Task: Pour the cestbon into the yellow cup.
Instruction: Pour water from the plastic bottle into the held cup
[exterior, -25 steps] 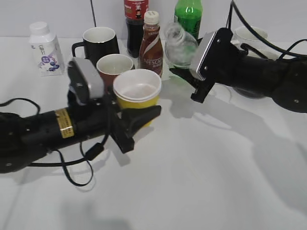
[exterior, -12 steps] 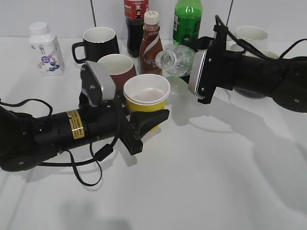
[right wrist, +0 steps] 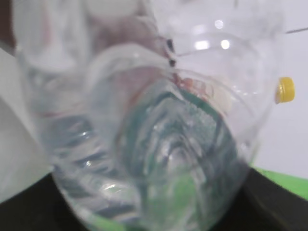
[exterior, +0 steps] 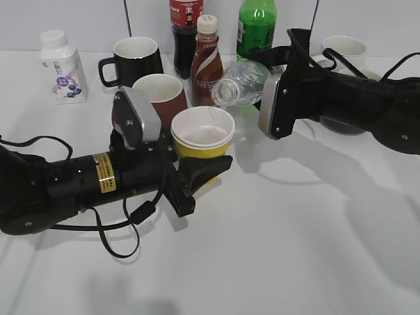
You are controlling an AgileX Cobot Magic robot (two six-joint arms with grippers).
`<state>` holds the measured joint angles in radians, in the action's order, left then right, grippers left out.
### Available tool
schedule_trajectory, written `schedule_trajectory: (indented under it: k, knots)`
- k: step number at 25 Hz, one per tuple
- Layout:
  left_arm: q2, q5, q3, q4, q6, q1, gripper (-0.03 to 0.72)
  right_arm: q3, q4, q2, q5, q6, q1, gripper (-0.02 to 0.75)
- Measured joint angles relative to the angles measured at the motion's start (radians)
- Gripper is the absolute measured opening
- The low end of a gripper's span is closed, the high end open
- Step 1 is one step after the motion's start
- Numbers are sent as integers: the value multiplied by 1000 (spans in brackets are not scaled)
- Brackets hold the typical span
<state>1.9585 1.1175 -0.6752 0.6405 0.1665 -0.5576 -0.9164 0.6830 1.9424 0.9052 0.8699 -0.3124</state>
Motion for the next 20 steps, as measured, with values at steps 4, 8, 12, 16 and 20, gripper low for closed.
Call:
schedule_trajectory:
  k: [4, 8, 12, 16, 20]
  knots:
    - [0, 0, 0, 7, 0, 0, 368, 0, -9, 0, 17, 46, 0, 468]
    - [0, -3, 0, 8, 0, 0, 368, 0, -14, 0, 29, 86, 0, 468]
    - [0, -3, 0, 12, 3, 0, 368, 0, -21, 0, 38, 120, 0, 468]
    - [0, -3, 0, 16, 9, 0, 368, 0, -42, 0, 46, 165, 0, 468]
    - [0, -3, 0, 21, 12, 0, 368, 0, -66, 0, 54, 207, 0, 468]
